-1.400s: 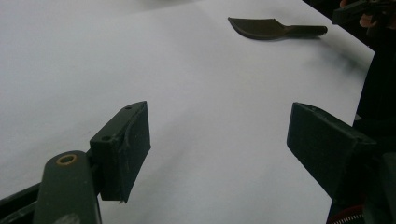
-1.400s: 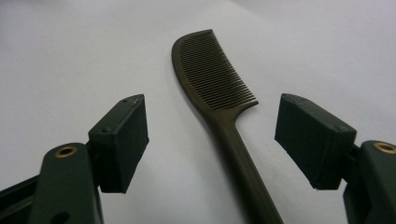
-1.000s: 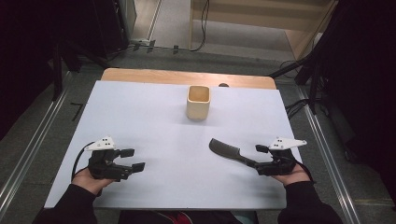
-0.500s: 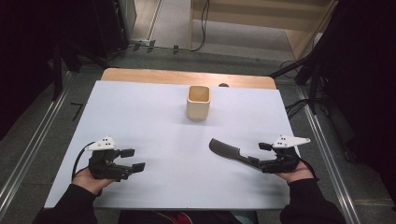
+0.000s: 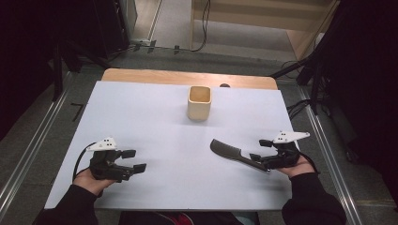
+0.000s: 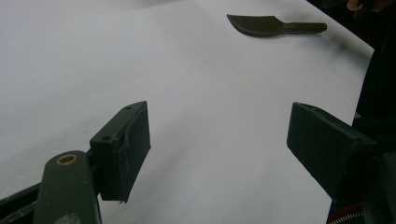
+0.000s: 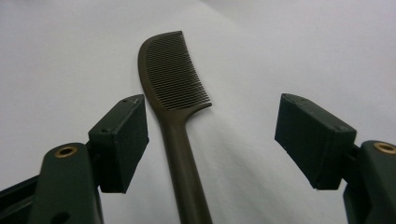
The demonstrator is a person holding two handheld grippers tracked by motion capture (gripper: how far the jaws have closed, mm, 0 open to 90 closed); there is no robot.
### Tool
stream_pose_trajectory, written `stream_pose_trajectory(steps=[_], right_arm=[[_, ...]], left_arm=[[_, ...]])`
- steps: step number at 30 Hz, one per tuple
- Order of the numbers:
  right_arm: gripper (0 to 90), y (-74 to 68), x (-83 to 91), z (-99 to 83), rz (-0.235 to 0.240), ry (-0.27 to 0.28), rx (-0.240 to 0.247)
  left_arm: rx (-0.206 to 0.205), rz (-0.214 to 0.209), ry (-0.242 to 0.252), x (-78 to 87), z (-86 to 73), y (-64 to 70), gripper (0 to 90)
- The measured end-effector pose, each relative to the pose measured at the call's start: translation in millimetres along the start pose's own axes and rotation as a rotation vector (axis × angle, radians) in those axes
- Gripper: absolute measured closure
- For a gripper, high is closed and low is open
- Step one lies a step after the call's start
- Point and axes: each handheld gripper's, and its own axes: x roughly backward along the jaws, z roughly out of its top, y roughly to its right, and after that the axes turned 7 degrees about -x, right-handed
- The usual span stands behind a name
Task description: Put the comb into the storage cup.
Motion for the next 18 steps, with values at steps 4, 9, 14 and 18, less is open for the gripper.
stream_pose_trajectory(steps=[4, 9, 14, 18], right_arm=[[23.2, 4.3, -1.8, 2.7, 0.01, 0.001, 0.002], [22.8, 6.1, -4.3, -0.1, 0.026, -0.018, 0.0], [22.9, 8.3, -7.2, -5.7, 0.04, -0.032, -0.031], [22.9, 9.6, -9.7, -9.8, 0.049, -0.045, -0.041]], left_arm=[[0.0, 0.0, -0.002, 0.2, 0.0, -0.6, 21.9], [0.002, 0.001, 0.001, 0.9, 0.1, -0.4, 21.9], [0.0, 0.0, 0.005, 1.9, 0.3, -0.5, 21.9], [-0.001, -0.001, 0.008, 1.9, 0.6, -0.3, 21.9]])
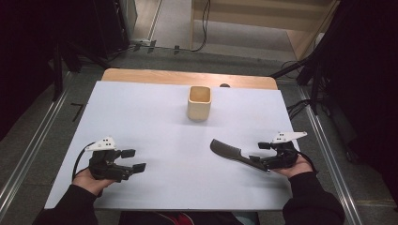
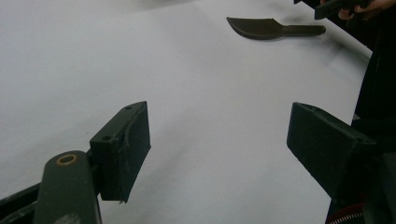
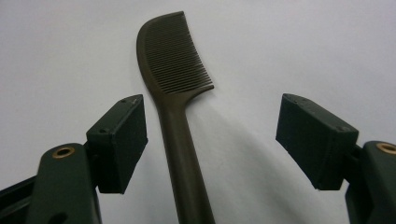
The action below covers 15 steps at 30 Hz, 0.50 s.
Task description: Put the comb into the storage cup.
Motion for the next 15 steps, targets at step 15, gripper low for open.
stream_pose_trajectory(steps=[15], right_arm=[[23.7, -6.0, -8.1, -8.7, -0.004, -0.035, 0.034]], left_arm=[[0.001, 0.0, 0.006, -0.8, 2.9, -4.0, 21.9]])
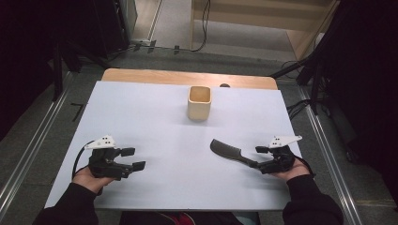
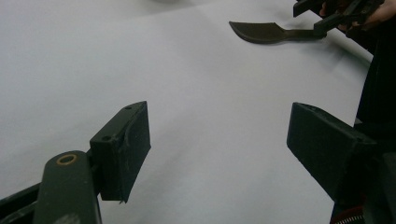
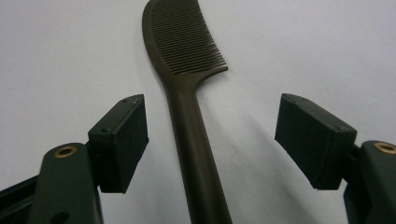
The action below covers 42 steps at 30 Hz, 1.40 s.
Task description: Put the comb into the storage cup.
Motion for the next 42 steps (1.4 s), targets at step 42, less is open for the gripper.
stream_pose_trajectory(steps=[42], right_arm=[[40.2, 1.3, 9.0, -26.1, 0.001, -0.049, 0.052]], left_arm=[[-0.017, -0.018, -0.009, -8.3, 8.2, -5.2, 21.9]])
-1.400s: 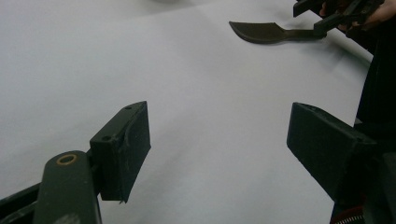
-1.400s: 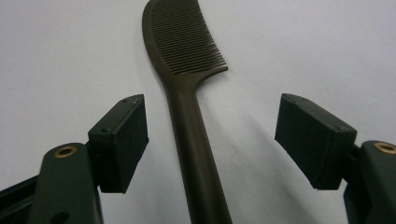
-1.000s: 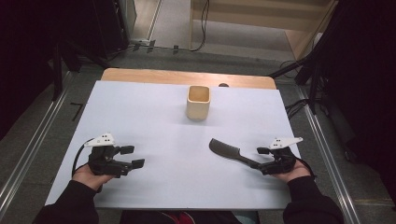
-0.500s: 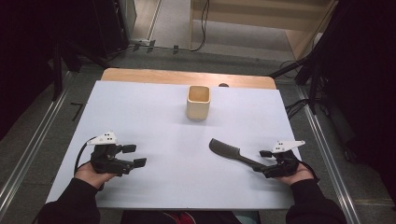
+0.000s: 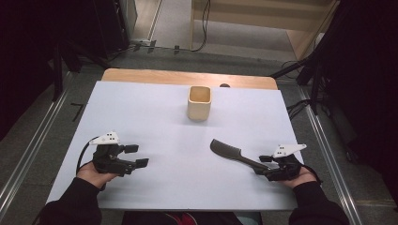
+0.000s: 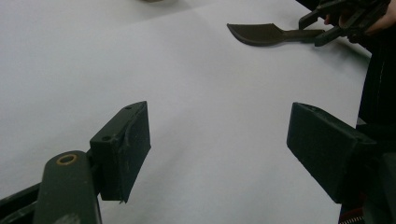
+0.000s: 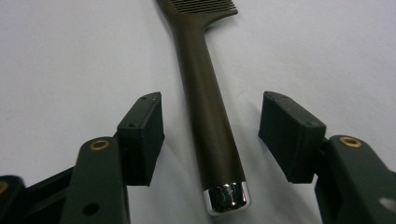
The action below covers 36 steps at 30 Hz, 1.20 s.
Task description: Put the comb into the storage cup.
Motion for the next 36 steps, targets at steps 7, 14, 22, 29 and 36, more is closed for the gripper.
stream_pose_trajectory(steps=[7, 14, 22, 29, 36], right_arm=[[56.8, -2.7, -0.7, -1.1, 0.028, -0.003, 0.039], [67.9, -4.0, -1.6, -1.1, 0.034, -0.008, 0.049], [69.5, -3.4, -1.6, 0.1, 0.034, -0.017, 0.039], [69.9, -1.7, -1.0, 1.4, 0.046, -0.026, -0.002], [70.2, -2.5, -2.0, 4.9, 0.051, -0.035, -0.011]], left_arm=[[-0.001, 0.0, 0.0, -0.1, 0.0, 0.2, 21.9], [-0.005, -0.003, -0.003, -0.6, 0.2, 0.3, 22.0], [-0.005, -0.001, -0.003, -1.1, 0.2, 0.6, 22.0], [-0.007, -0.002, -0.002, -0.8, 0.3, 0.4, 22.0], [-0.006, -0.002, -0.002, -1.1, 0.4, 0.9, 22.0]])
